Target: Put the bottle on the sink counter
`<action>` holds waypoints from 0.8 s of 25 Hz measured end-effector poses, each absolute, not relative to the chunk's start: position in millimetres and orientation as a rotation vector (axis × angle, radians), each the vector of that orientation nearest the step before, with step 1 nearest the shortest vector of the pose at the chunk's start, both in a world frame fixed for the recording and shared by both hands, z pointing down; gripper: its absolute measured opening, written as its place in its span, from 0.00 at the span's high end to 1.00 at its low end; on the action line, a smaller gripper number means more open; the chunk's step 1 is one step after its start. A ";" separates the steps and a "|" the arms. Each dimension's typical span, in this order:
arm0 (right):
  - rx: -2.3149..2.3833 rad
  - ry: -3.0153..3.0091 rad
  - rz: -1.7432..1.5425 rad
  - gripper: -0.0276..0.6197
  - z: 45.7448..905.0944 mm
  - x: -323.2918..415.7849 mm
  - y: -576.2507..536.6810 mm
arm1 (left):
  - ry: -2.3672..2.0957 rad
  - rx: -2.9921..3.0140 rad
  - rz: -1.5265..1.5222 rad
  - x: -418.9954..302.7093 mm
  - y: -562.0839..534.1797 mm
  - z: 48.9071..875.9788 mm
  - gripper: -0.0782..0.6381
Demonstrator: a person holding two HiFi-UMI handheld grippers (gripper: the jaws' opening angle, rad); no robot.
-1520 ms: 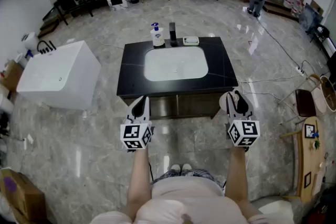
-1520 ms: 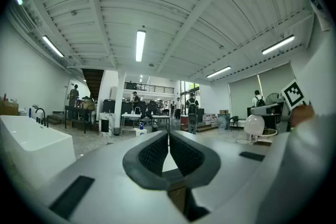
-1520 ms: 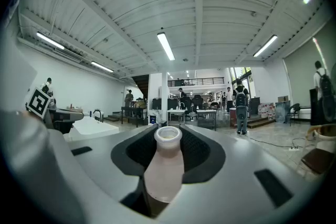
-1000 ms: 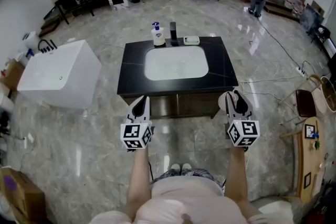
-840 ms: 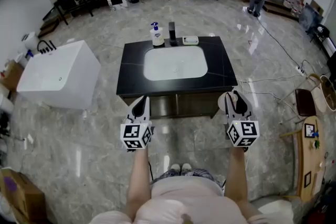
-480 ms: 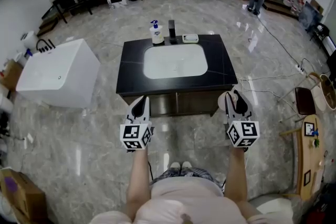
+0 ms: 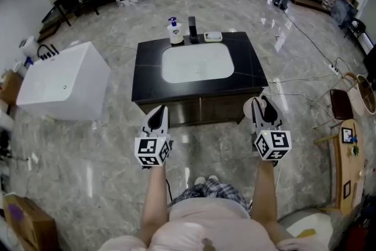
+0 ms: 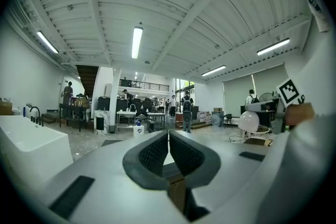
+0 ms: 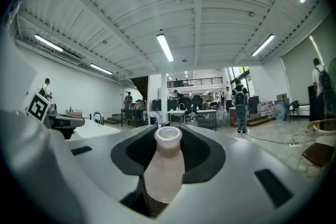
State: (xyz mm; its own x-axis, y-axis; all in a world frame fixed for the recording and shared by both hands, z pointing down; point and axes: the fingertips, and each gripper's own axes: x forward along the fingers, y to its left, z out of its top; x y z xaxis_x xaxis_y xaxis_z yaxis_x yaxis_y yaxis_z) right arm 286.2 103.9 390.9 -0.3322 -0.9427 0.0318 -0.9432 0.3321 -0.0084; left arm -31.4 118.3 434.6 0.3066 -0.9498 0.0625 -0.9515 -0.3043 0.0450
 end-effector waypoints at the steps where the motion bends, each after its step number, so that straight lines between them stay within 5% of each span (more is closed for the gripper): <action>1: 1.804 -2.545 0.039 0.74 392.0 283.8 105.4 | -1.806 2.482 0.038 -33.8 119.4 435.2 0.85; 20: 1.823 -2.539 0.000 0.74 388.8 273.6 59.8 | -1.780 2.509 -0.001 -38.7 56.0 437.5 0.85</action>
